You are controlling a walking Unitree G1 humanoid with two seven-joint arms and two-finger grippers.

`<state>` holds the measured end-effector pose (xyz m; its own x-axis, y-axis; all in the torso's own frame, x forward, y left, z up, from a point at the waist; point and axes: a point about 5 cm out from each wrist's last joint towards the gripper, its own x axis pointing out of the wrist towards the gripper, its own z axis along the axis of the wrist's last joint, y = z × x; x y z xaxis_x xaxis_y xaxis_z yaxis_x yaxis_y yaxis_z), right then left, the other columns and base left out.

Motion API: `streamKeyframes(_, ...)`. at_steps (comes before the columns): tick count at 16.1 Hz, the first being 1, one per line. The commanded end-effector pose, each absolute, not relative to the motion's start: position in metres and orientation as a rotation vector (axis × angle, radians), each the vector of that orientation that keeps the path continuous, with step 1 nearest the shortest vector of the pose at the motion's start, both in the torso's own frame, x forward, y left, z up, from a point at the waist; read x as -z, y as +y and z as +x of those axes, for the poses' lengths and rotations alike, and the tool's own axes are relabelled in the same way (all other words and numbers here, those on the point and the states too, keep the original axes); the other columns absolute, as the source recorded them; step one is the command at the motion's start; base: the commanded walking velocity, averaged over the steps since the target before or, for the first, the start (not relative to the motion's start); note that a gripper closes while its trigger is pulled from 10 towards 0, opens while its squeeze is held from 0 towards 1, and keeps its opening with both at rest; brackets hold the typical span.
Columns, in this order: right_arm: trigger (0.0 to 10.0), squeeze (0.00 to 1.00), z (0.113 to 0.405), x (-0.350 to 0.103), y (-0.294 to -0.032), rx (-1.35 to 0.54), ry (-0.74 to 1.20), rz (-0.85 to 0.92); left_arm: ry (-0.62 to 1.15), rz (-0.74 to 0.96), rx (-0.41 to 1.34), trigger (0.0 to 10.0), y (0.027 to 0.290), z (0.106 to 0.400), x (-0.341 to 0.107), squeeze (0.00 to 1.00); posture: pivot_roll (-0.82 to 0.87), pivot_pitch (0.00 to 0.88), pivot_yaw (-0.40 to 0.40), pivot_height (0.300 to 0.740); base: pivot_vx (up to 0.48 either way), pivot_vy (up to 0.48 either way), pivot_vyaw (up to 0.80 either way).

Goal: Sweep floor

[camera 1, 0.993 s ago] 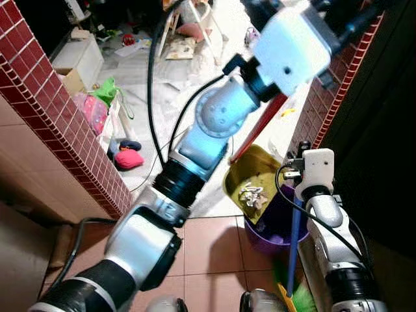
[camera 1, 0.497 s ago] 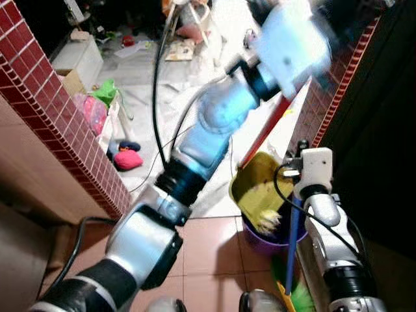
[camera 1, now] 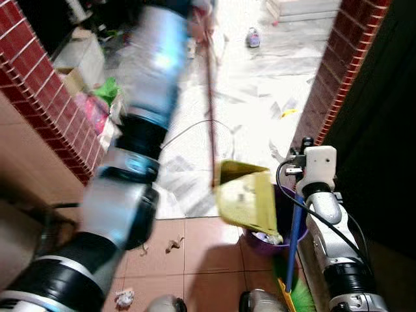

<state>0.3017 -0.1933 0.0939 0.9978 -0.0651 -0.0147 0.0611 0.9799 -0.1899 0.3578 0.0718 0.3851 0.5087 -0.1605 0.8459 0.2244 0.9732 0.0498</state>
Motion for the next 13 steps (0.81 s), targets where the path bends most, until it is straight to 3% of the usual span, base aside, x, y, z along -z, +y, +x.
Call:
streamKeyframes(1, 10.0, 0.00, 0.307, -0.103, -0.188, 0.043, -0.025, -0.193, -1.102, -0.098, 0.188, 10.0, 0.080, 0.348, -0.417, 0.00, -0.11, 0.000, 0.041, 0.740, 0.000, 0.000, 0.00)
streamKeyframes(3, 10.0, 0.00, 0.309, -0.102, -0.186, 0.035, -0.021, -0.191, -1.076, -0.047, 0.104, 10.0, 0.094, 0.351, -0.421, 0.00, -0.11, 0.000, 0.037, 0.740, 0.000, 0.000, 0.00)
streamKeyframes(6, 10.0, 0.00, 0.311, -0.100, -0.182, 0.018, -0.012, -0.175, -0.709, 0.002, -0.049, 10.0, 0.120, 0.374, -0.326, 0.00, -0.09, 0.000, 0.032, 0.740, 0.000, 0.000, 0.00)
streamKeyframes(8, 10.0, 0.00, 0.309, -0.098, -0.182, 0.011, -0.004, -0.157, -0.563, 0.022, -0.065, 10.0, 0.122, 0.366, -0.272, 0.00, -0.09, 0.000, 0.026, 0.740, 0.000, 0.000, 0.00)
streamKeyframes(13, 10.0, 0.00, 0.306, -0.096, -0.180, -0.012, -0.001, -0.135, -0.375, -0.020, -0.101, 10.0, 0.118, 0.342, -0.206, 0.00, -0.08, 0.000, 0.016, 0.740, 0.000, 0.000, 0.00)
